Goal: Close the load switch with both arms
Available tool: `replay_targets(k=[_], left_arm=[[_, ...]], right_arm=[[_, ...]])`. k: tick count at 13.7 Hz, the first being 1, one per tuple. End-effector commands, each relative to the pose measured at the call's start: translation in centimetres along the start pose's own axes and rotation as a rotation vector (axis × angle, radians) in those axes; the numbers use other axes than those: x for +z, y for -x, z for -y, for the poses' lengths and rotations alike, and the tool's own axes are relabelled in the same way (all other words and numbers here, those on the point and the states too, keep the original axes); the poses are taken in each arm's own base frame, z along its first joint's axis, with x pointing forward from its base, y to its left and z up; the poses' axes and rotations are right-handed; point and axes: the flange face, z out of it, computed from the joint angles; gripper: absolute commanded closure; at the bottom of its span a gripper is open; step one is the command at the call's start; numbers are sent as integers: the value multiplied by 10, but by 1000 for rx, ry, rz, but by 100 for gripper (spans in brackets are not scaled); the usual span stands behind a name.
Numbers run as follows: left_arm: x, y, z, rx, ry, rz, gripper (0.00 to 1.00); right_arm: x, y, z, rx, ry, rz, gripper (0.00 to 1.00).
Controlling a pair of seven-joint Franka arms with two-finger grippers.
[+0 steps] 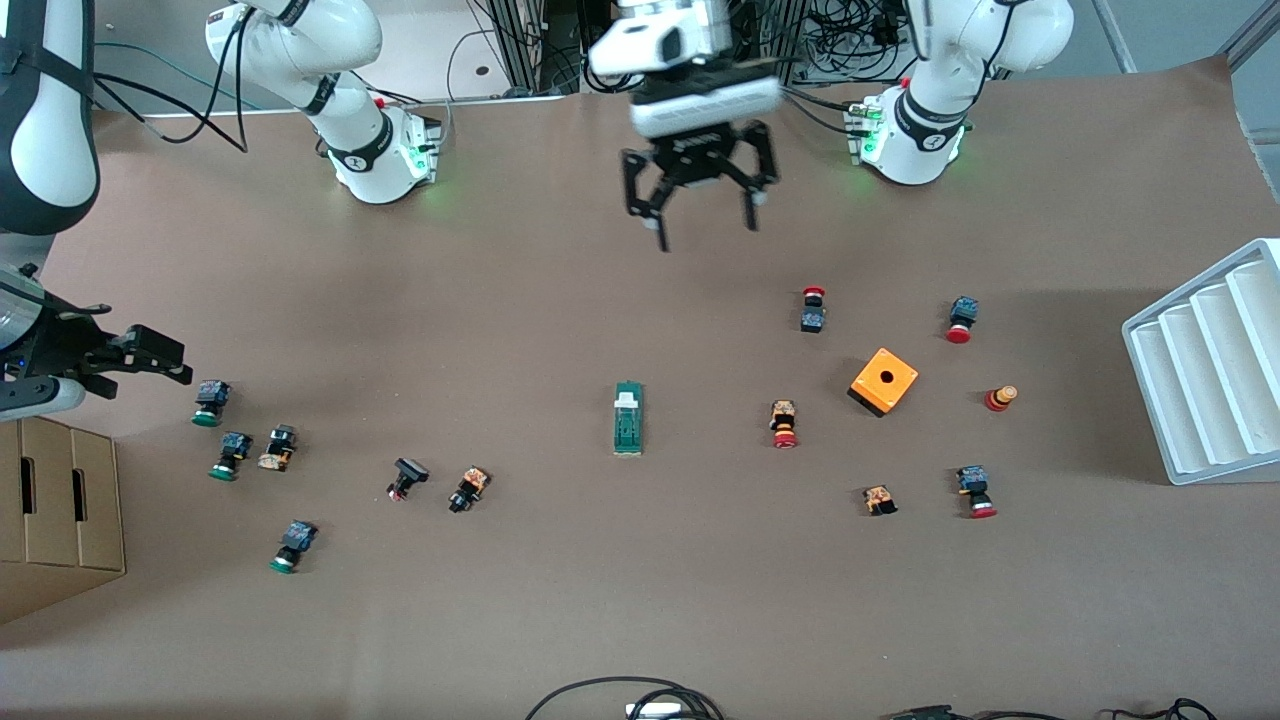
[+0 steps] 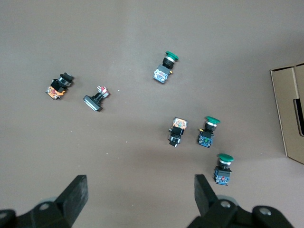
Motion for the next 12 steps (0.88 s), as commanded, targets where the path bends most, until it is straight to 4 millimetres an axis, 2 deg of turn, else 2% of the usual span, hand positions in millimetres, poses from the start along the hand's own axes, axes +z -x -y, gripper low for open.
replay_targets(k=[1, 4, 7, 8, 10, 11, 12], left_arm=[[0, 59, -20, -57, 0, -64, 0], [9, 119, -39, -96, 12, -129, 0], [33, 172, -61, -87, 19, -189, 0], [46, 189, -66, -72, 13, -210, 0], [75, 214, -74, -32, 7, -263, 0], [88, 224, -77, -25, 6, -285, 0], [101, 235, -79, -19, 6, -306, 0]], right_arm=[[-6, -9, 7, -21, 16, -13, 0], [1, -20, 26, -44, 18, -7, 0], [10, -33, 57, -55, 20, 3, 0], [11, -35, 71, -47, 19, 4, 0], [19, -41, 111, -39, 20, 7, 0], [21, -43, 119, -26, 20, 3, 0], [22, -43, 119, -14, 19, 4, 0]])
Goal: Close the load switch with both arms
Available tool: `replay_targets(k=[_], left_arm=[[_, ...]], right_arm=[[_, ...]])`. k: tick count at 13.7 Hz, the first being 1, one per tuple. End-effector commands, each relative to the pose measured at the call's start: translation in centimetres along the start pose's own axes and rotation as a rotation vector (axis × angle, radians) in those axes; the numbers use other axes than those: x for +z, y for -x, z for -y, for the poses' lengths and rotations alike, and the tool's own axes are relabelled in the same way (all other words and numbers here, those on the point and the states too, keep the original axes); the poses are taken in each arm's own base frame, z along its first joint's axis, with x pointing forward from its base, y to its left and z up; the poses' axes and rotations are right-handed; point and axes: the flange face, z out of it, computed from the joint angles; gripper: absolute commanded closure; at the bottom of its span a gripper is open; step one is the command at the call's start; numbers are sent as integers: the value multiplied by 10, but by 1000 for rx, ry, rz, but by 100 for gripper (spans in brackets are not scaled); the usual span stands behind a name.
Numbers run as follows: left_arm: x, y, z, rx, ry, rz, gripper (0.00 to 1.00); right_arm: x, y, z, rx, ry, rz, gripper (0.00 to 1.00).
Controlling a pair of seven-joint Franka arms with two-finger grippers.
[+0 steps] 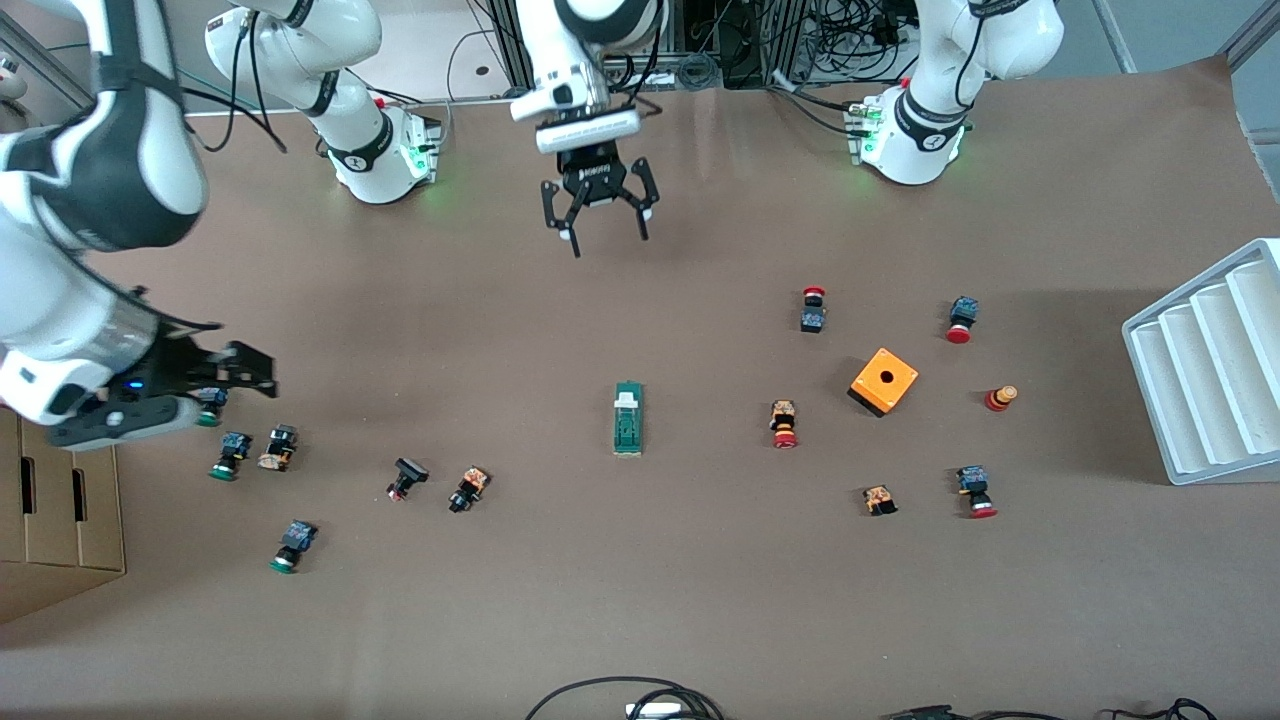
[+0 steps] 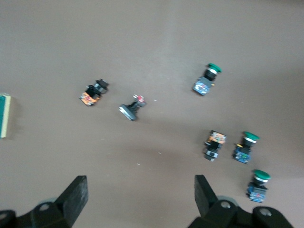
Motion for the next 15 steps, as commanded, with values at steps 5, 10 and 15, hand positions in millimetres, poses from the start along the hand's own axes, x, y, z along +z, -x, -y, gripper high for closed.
replay_targets(k=[5, 10, 15], left_arm=[[73, 88, -13, -38, 44, -169, 0], [109, 145, -9, 14, 82, -231, 0], [132, 183, -2, 86, 90, -281, 0]], right_arm=[[20, -13, 28, -11, 18, 29, 0], [47, -38, 42, -31, 35, 17, 0], [64, -43, 77, 33, -2, 20, 0]])
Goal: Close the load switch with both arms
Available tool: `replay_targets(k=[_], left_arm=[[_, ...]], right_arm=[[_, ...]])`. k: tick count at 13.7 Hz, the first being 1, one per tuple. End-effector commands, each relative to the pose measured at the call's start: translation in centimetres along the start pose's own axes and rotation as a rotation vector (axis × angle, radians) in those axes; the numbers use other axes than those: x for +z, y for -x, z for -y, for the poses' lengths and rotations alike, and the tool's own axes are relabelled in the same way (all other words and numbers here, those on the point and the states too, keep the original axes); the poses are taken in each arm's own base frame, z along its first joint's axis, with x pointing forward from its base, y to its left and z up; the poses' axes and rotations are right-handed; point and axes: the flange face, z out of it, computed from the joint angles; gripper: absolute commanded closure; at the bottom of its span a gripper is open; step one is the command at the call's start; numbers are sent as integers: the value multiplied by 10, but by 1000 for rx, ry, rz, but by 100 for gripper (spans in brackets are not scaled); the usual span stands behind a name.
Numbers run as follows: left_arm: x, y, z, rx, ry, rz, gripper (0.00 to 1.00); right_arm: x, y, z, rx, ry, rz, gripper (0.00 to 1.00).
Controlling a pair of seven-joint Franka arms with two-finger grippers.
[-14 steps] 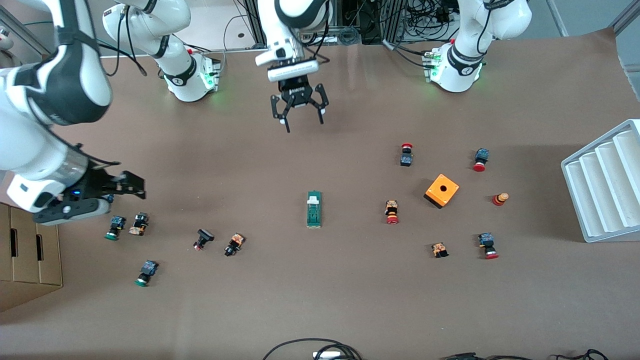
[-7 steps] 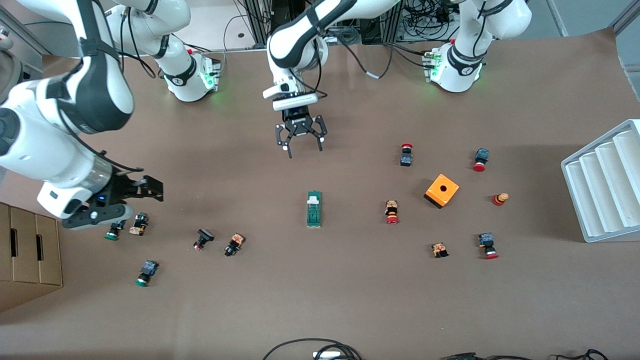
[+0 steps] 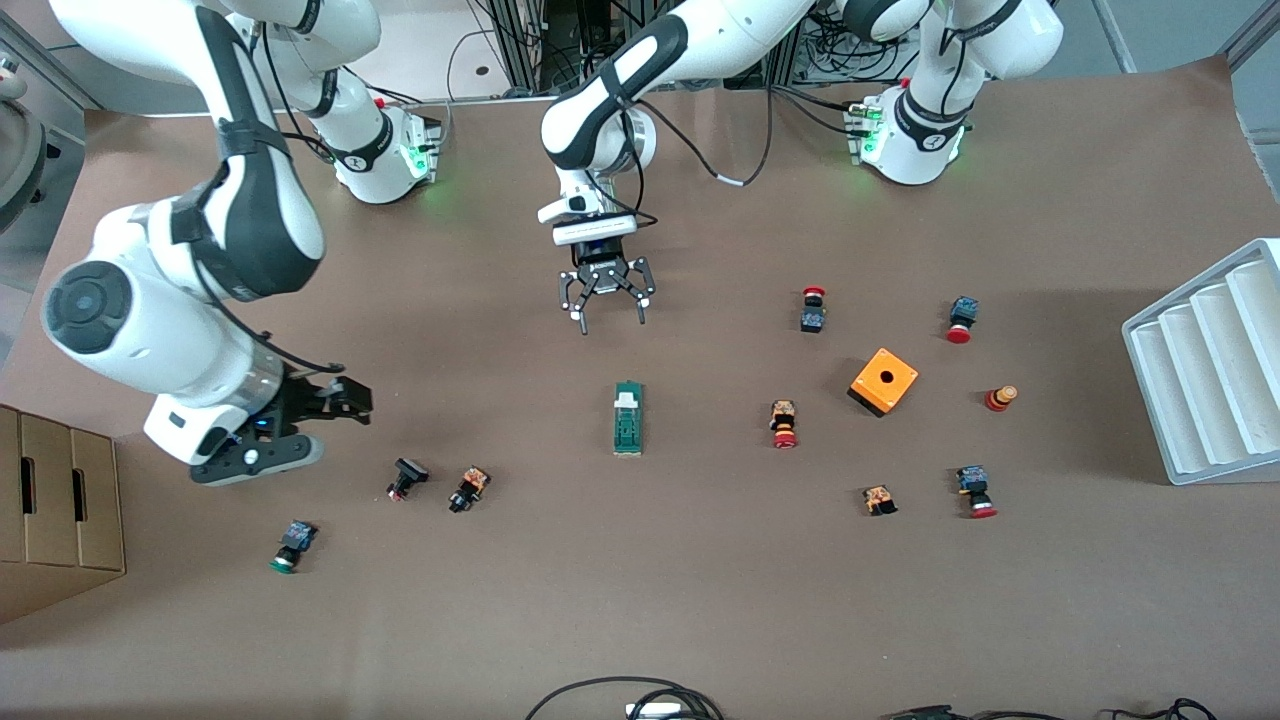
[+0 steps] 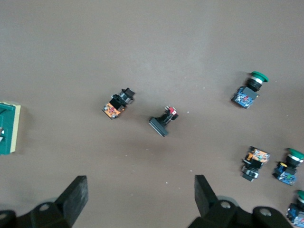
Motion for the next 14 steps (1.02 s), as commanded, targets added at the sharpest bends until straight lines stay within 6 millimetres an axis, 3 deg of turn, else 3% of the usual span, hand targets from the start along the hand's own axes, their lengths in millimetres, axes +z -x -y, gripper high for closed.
replay_targets(k=[1, 4, 10, 14], left_arm=[[2, 20, -4, 27, 21, -56, 0], [4, 41, -1, 68, 39, -83, 0], [9, 52, 1, -21, 66, -174, 0], [10, 49, -4, -104, 72, -176, 0]], right_arm=[[4, -10, 8, 73, -16, -18, 0], [21, -15, 38, 184, -65, -24, 0], [63, -18, 121, 404, -63, -27, 0], [87, -8, 199, 678, -74, 8, 0]])
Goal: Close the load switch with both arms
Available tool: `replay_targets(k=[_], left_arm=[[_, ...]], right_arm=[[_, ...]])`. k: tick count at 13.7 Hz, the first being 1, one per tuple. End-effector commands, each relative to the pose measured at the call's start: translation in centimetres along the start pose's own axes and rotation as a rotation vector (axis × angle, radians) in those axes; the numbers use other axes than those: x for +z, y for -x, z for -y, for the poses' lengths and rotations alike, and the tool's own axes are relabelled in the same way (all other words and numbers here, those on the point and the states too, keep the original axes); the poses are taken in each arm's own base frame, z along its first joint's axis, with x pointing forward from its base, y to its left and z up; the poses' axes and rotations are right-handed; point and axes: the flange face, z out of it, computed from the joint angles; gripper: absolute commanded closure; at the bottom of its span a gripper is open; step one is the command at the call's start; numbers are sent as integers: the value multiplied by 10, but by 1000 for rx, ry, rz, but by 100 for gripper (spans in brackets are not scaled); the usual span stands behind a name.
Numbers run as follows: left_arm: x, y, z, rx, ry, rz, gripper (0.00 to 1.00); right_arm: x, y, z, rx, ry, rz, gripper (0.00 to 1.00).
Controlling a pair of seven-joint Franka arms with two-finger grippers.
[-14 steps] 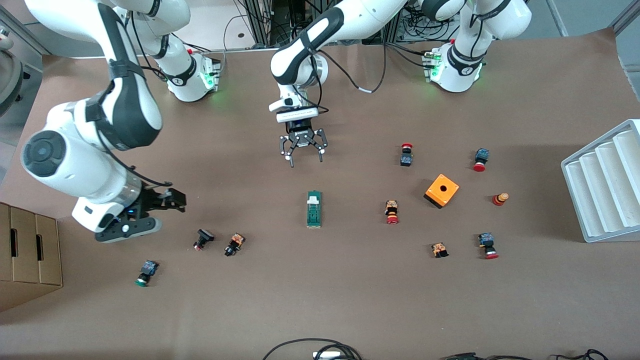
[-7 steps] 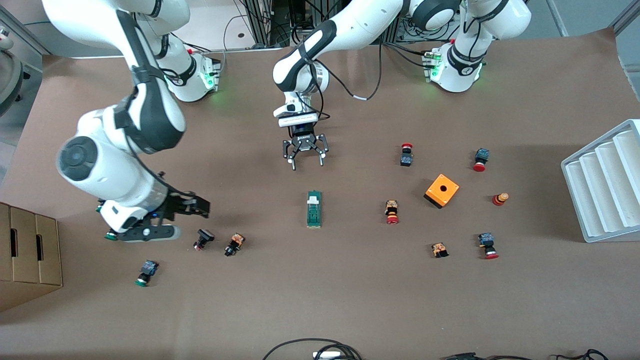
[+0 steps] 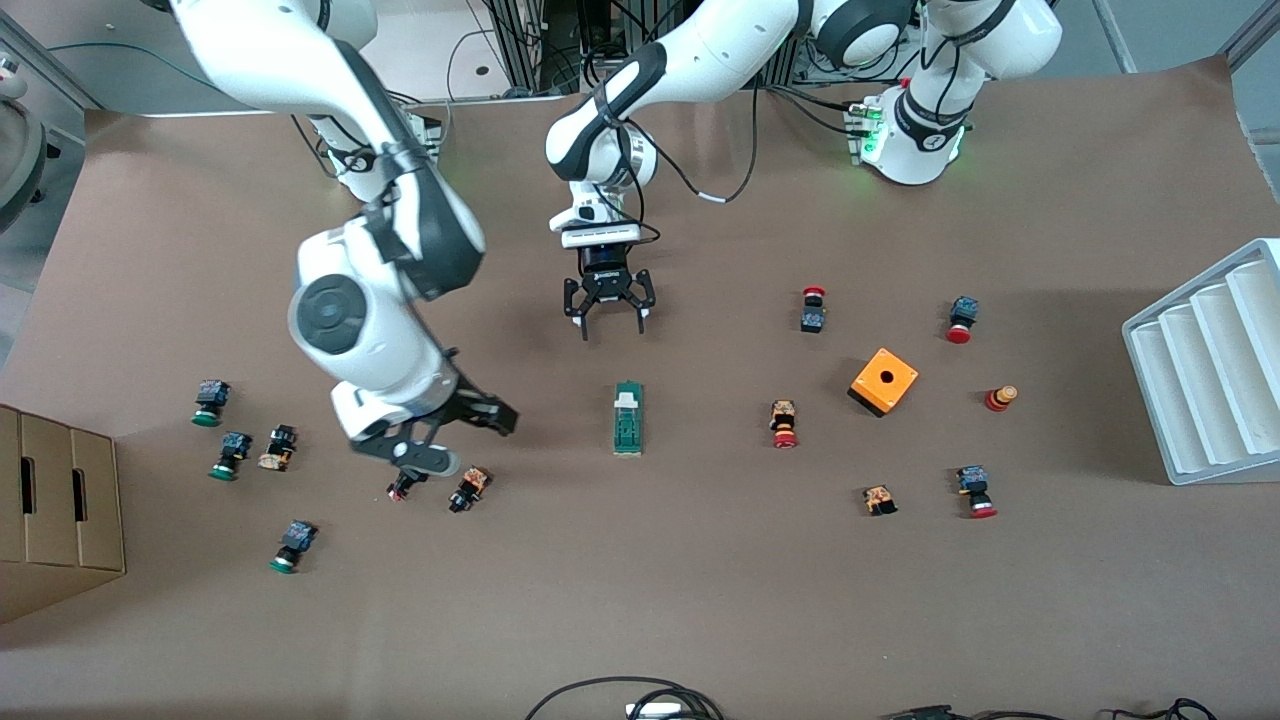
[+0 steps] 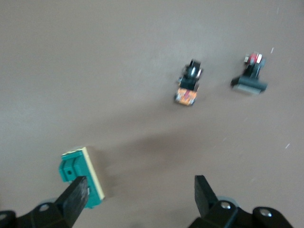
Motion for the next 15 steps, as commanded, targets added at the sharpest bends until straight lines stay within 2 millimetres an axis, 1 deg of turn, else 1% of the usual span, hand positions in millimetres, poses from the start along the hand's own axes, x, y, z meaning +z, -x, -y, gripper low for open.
replay_targets(k=[1, 2, 3, 4, 5, 7, 9, 10, 11, 12, 13, 15], left_arm=[[4, 9, -7, -40, 3, -26, 0], [8, 17, -4, -37, -11, -37, 0], [9, 26, 0, -41, -16, -40, 0], [10, 34, 2, -47, 3, -50, 0], [11, 40, 4, -56, 8, -53, 0], [12, 48, 8, -49, 3, -59, 0], [14, 57, 12, -40, -2, -54, 0], [15, 63, 15, -32, -4, -51, 0], [15, 69, 17, -25, -7, -48, 0], [16, 70, 16, -27, -8, -48, 0], [16, 73, 17, -22, -8, -47, 0], [19, 74, 18, -19, -11, -46, 0]], right_arm=[[14, 22, 39, 191, -21, 18, 0], [20, 27, 44, 295, -26, 36, 0], [23, 33, 54, 393, -52, 62, 0], [26, 41, 63, 447, -66, 76, 0], [30, 46, 67, 484, -64, 82, 0], [32, 49, 72, 597, -84, 108, 0], [42, 65, 88, 724, -117, 124, 0], [49, 66, 93, 805, -142, 119, 0], [59, 71, 99, 851, -150, 111, 0], [69, 77, 105, 869, -155, 104, 0], [79, 83, 109, 866, -150, 102, 0], [92, 91, 115, 869, -162, 90, 0]])
